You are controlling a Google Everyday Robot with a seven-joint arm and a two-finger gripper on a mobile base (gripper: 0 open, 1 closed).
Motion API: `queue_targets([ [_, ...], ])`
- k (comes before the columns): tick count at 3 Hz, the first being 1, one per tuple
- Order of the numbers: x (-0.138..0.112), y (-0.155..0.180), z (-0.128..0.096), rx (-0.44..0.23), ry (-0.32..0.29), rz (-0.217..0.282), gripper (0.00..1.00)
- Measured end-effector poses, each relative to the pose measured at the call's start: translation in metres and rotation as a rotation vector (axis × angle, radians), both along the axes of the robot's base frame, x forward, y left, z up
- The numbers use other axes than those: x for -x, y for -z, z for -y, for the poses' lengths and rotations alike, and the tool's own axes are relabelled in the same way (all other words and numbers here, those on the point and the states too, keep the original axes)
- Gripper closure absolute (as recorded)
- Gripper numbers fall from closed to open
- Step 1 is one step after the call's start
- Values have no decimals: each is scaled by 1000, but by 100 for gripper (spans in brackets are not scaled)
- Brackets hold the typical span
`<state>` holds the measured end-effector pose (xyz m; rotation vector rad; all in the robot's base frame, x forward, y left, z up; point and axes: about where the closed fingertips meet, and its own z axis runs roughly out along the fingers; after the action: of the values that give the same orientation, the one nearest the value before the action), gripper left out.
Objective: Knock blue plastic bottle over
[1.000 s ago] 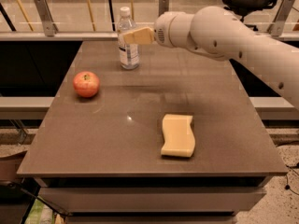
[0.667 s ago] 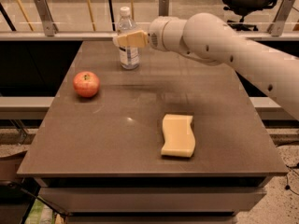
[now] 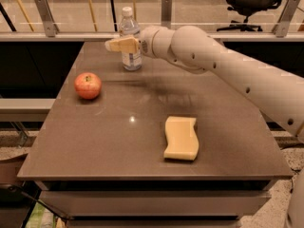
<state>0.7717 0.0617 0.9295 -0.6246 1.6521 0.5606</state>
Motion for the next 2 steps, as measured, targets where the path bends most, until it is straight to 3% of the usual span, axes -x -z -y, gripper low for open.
queue_targets([
  [1,-4,4,-9,-7,1,-1,0],
  [2,-4,4,-11,-7,-3,-2,18],
])
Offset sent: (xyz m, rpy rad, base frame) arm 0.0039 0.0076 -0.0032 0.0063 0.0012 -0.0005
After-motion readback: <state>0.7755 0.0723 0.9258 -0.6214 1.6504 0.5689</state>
